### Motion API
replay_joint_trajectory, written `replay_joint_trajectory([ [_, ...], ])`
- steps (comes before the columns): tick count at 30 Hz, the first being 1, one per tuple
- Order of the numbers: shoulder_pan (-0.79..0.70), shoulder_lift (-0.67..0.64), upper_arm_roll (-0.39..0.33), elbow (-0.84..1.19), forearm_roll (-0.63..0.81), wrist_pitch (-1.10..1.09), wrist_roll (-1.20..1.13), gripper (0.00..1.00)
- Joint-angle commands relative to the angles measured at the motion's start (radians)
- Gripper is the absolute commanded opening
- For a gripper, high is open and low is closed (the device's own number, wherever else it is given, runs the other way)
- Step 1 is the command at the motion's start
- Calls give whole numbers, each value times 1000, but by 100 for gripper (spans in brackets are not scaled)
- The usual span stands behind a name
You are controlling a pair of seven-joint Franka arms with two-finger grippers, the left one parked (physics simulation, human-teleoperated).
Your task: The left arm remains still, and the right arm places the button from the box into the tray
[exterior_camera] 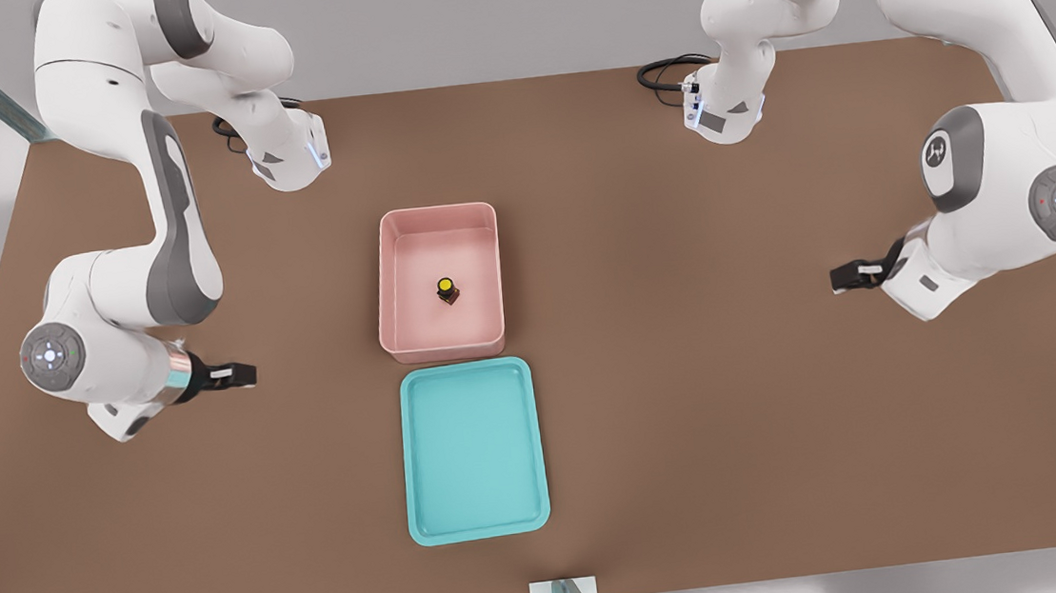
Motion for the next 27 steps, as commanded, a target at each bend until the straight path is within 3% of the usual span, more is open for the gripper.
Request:
replay_joint_trajectory([
  [1,-5,-1,-2,0,5,128,-17,100],
  [5,30,-75,9,-147,13,137,29,100],
  [9,108,-211,18,-457,20,402,179,100],
  [13,225,-295,26,-612,39,433,343,100],
  [21,533,-213,28,-644,26,517,767,100],
  [27,645,-144,26,-635,36,579,958,100],
])
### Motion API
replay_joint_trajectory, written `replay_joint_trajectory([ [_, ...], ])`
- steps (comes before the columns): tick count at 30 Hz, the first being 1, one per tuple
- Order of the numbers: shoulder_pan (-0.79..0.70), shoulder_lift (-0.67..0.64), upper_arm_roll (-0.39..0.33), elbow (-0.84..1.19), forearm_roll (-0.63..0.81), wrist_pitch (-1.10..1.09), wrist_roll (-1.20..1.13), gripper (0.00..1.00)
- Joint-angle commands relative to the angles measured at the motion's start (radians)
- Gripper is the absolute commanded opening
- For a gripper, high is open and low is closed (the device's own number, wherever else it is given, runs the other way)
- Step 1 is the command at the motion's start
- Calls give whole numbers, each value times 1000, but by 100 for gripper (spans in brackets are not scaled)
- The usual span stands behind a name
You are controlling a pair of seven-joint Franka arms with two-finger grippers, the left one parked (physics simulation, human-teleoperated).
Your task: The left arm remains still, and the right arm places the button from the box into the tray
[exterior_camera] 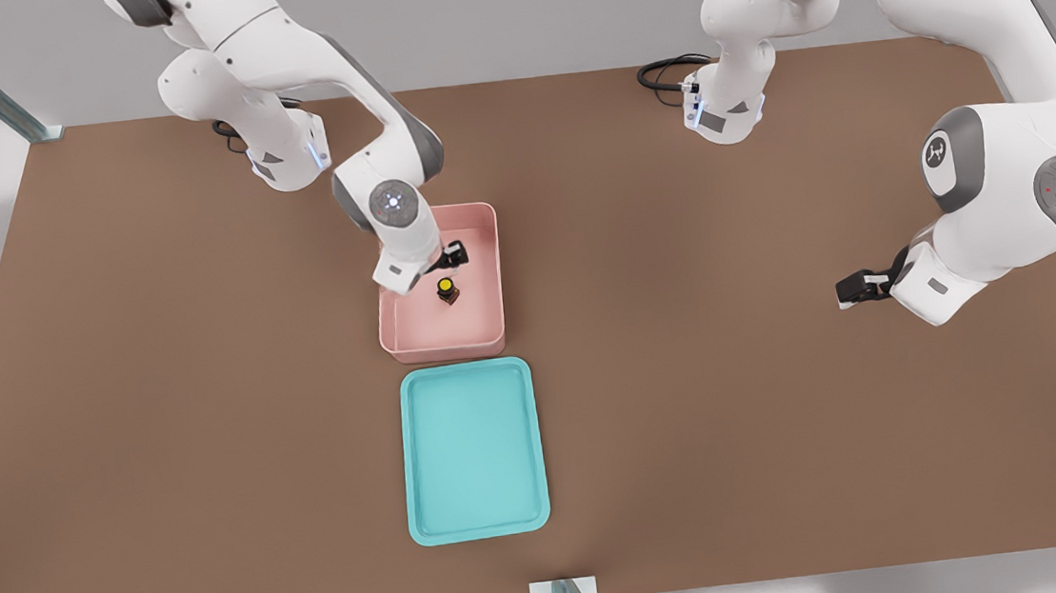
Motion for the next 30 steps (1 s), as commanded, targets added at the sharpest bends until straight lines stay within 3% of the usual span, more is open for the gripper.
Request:
replay_joint_trajectory([
  [1,6,19,-1,-5,27,102,518,100],
  [5,9,42,-1,-73,57,239,563,100],
  [21,30,159,-3,-67,64,286,552,100],
  [26,30,159,-4,-67,63,285,552,80],
  [30,32,157,-4,-67,67,285,555,81],
])
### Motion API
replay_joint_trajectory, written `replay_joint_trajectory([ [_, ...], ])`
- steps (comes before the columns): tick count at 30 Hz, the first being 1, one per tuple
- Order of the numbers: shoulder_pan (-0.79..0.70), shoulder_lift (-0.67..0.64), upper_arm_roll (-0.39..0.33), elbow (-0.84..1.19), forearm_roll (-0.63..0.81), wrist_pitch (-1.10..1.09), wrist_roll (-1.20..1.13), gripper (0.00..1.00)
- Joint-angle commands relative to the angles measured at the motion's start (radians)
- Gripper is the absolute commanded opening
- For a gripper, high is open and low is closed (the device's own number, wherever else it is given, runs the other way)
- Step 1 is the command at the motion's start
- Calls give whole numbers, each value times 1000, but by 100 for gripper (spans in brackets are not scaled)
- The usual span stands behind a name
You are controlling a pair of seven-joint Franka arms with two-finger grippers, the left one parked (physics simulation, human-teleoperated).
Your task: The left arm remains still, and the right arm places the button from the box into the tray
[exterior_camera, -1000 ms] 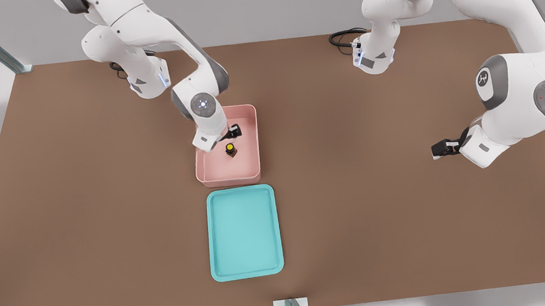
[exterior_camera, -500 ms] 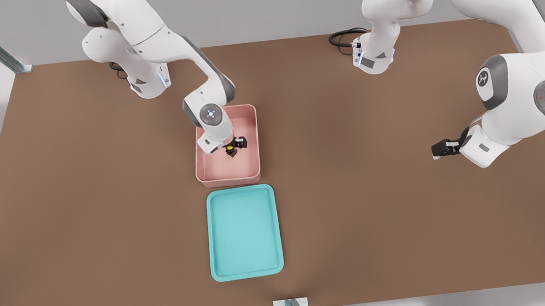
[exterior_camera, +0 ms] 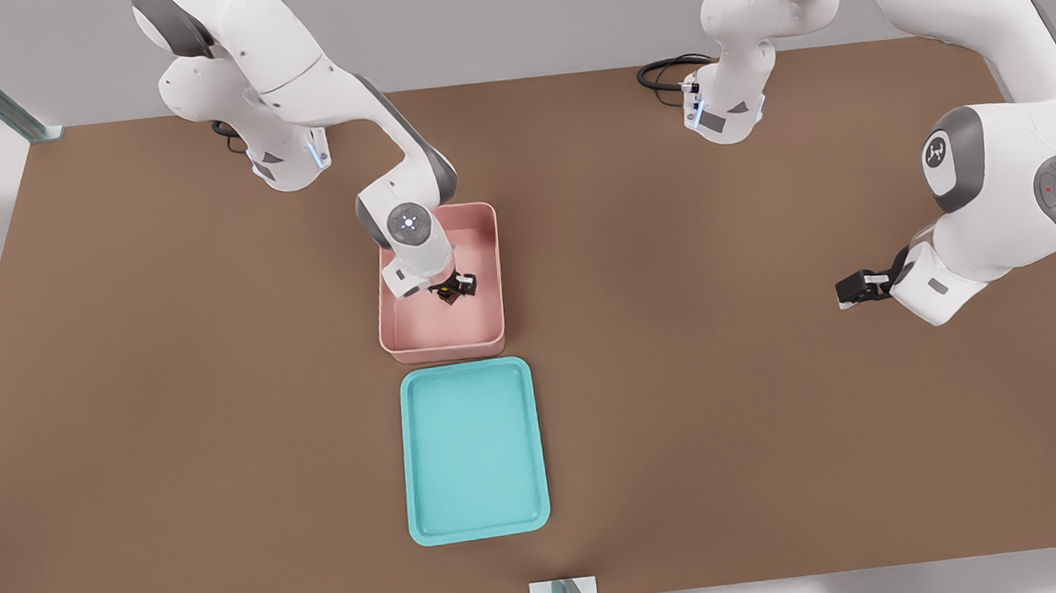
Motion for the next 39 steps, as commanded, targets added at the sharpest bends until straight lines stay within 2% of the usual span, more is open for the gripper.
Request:
replay_joint_trajectory([
  [1,0,-1,0,1,3,3,101,80],
  [3,0,-1,0,0,3,3,106,74],
  [9,2,0,0,0,3,3,108,69],
  [11,2,0,0,0,3,2,108,62],
  [18,2,17,0,1,3,3,108,61],
  [20,2,16,0,3,3,2,108,54],
  [32,2,-13,-2,12,3,-29,124,45],
  [39,-12,-125,-12,50,-13,-141,118,45],
])
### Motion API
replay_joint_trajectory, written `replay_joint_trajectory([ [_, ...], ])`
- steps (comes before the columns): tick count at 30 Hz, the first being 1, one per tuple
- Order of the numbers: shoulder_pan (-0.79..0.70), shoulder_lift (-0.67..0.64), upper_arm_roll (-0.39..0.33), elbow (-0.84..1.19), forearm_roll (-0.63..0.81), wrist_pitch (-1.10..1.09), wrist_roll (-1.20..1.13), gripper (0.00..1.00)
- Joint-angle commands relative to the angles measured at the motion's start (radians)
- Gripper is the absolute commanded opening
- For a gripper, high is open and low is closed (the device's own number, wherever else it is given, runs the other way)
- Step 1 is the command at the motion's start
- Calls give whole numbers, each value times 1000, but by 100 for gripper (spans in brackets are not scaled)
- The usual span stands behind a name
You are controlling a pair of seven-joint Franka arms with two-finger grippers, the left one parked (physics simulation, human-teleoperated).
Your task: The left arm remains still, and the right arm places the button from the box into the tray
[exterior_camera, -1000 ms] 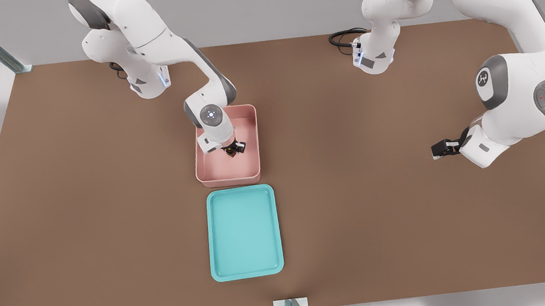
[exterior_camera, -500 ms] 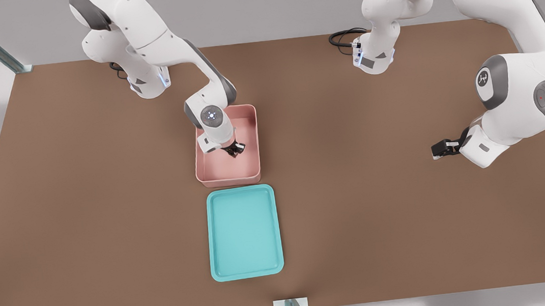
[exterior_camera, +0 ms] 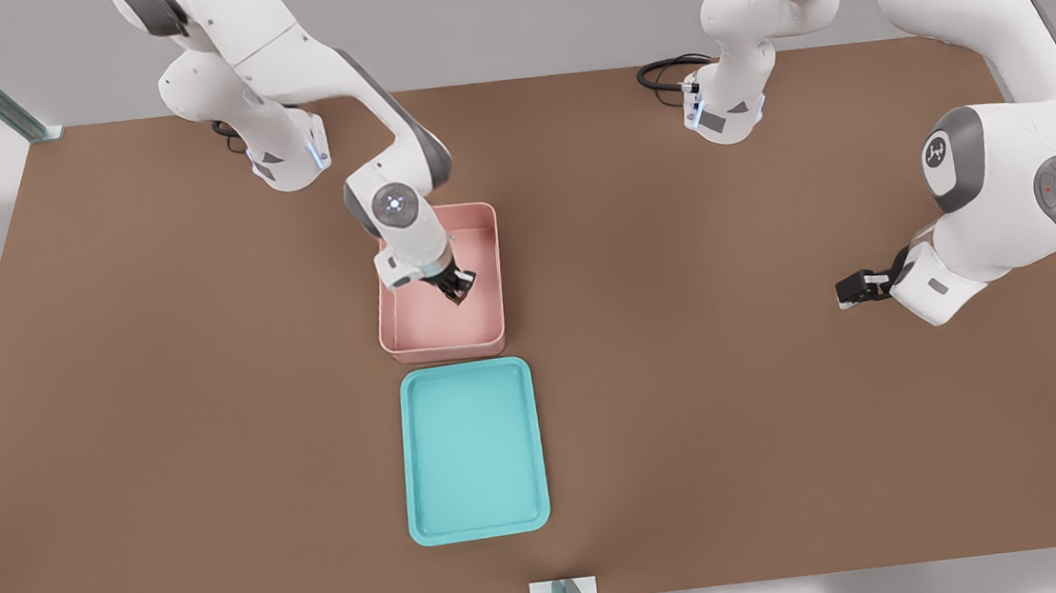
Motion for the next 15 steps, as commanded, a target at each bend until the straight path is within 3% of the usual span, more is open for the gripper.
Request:
replay_joint_trajectory([
  [1,-3,-17,-5,18,-7,-81,22,45],
  [6,-7,-17,-72,133,-52,-173,12,45],
  [11,-84,10,-77,245,-75,-229,-11,45],
  [15,-142,122,-69,401,-83,-278,-29,45],
])
